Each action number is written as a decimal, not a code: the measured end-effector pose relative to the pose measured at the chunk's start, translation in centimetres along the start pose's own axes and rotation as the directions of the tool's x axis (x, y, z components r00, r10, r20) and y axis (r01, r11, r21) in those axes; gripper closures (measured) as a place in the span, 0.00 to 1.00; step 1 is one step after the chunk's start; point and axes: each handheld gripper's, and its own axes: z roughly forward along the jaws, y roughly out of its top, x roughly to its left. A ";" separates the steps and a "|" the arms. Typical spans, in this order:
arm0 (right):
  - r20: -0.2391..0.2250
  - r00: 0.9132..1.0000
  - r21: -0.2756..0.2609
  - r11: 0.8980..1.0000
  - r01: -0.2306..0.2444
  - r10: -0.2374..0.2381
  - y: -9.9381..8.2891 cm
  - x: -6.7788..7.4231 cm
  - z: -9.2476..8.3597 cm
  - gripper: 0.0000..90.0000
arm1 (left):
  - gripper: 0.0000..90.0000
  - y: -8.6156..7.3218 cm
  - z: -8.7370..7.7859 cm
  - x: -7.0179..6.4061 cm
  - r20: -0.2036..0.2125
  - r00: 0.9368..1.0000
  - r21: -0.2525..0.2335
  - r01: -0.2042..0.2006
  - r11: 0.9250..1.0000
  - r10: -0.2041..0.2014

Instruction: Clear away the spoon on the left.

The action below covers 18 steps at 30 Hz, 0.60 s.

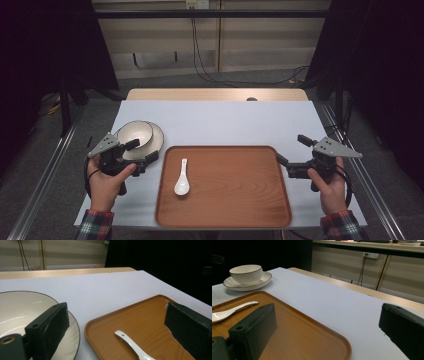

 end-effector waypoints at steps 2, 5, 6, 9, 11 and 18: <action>0.000 1.000 0.001 1.000 -0.002 0.002 0.0 0.0 0.0 0.01 | 0.06 0.1 -0.3 0.2 -0.008 1.000 -0.008 -0.001 1.000 0.001; 0.000 1.000 0.005 1.000 -0.003 0.003 0.0 0.0 0.0 0.01 | 0.06 0.3 -0.7 0.5 -0.017 1.000 -0.009 0.001 1.000 -0.001; 0.004 1.000 0.003 1.000 -0.001 0.001 0.0 0.0 0.0 0.01 | 0.06 0.3 -0.9 0.6 -0.016 1.000 -0.013 0.000 1.000 -0.001; 0.006 1.000 0.005 1.000 -0.001 0.001 0.0 0.0 0.0 0.01 | 0.06 0.4 -1.2 0.9 -0.016 1.000 -0.012 -0.001 1.000 0.001; 0.004 1.000 0.007 1.000 -0.003 0.003 0.0 0.0 0.0 0.01 | 0.06 0.4 -1.5 1.1 -0.010 1.000 -0.020 -0.005 1.000 0.005; 0.001 1.000 0.003 1.000 -0.002 0.002 0.0 0.0 0.0 0.01 | 0.06 0.5 -2.2 1.7 -0.023 1.000 -0.024 -0.005 1.000 0.004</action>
